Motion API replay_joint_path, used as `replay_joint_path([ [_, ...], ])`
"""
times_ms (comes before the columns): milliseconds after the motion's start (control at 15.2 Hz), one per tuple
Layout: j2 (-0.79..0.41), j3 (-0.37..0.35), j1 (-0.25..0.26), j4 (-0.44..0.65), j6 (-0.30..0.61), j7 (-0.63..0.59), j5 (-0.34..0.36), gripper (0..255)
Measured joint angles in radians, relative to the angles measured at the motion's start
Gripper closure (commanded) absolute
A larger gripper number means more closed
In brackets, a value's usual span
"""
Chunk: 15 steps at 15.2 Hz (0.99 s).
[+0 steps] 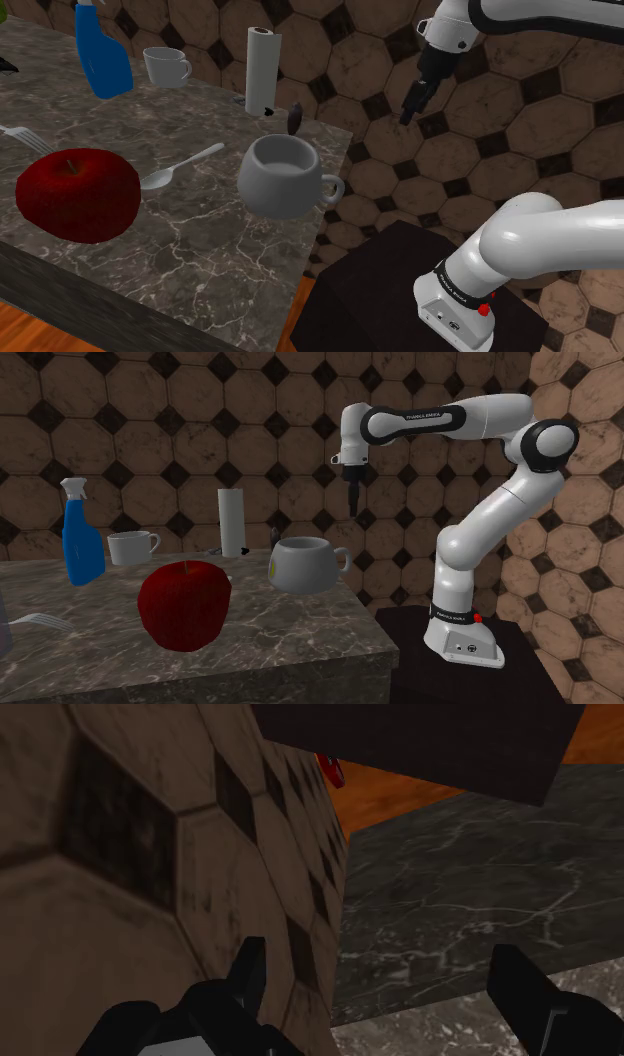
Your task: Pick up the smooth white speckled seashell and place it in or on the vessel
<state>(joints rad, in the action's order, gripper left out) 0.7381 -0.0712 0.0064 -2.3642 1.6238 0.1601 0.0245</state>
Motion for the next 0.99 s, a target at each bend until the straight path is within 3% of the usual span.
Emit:
replay_joint_path([
  [396, -0.151, -0.063, 0.015, 0.103, 0.021, -0.076, -0.037, 0],
  [990, -0.504, -0.173, 0.035, 0.400, 0.018, -0.230, -0.057, 0],
])
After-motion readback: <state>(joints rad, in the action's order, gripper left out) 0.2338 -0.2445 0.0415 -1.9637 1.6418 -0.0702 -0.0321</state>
